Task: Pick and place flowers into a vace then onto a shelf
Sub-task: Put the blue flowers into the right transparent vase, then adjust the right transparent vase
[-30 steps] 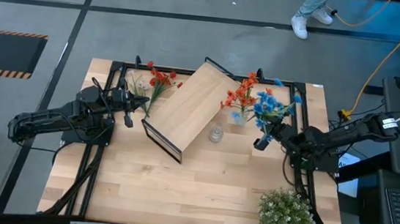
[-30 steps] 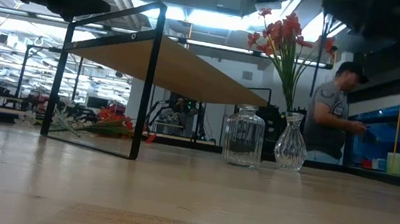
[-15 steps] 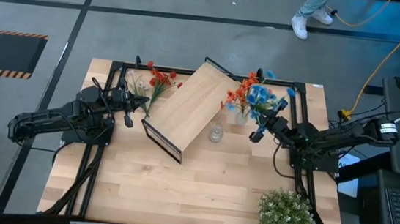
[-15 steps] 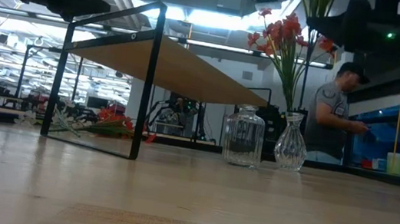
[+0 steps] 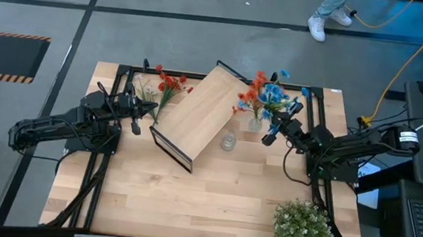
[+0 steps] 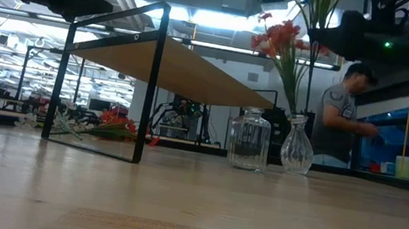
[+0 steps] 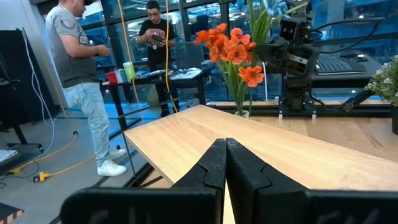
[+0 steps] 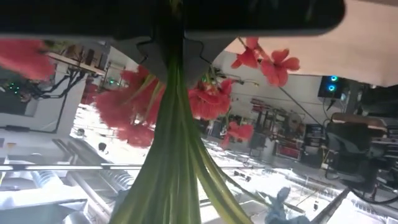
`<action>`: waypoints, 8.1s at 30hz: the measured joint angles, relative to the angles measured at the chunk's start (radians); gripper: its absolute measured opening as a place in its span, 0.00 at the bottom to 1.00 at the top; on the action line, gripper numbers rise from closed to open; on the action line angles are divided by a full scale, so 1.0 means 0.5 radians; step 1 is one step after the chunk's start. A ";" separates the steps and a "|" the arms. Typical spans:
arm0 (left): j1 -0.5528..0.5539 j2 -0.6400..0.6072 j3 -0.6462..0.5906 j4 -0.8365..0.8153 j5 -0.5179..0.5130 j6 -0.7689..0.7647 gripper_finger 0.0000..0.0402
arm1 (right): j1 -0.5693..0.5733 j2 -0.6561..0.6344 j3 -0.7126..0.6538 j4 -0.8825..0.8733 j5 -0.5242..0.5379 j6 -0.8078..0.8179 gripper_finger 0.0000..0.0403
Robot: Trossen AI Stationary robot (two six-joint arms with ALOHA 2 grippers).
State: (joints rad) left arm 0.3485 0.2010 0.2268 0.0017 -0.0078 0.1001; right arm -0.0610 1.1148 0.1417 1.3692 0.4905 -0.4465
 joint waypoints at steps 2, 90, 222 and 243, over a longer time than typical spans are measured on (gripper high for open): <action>0.000 0.000 0.000 0.000 0.000 0.000 0.01 | -0.017 0.003 0.001 0.023 -0.060 0.000 0.01; 0.000 0.000 0.000 -0.011 -0.007 -0.017 0.01 | -0.120 0.198 -0.273 0.186 0.001 0.349 0.01; 0.000 0.000 0.000 -0.013 0.001 -0.016 0.01 | 0.222 0.051 0.248 -1.231 0.271 0.977 0.02; 0.001 0.000 0.000 -0.013 0.001 -0.016 0.01 | 0.301 0.050 1.237 -3.384 0.318 1.550 0.05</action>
State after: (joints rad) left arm 0.3488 0.2012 0.2268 -0.0048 -0.0075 0.0921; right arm 0.0897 1.1397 0.7603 -0.3229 0.6494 0.3286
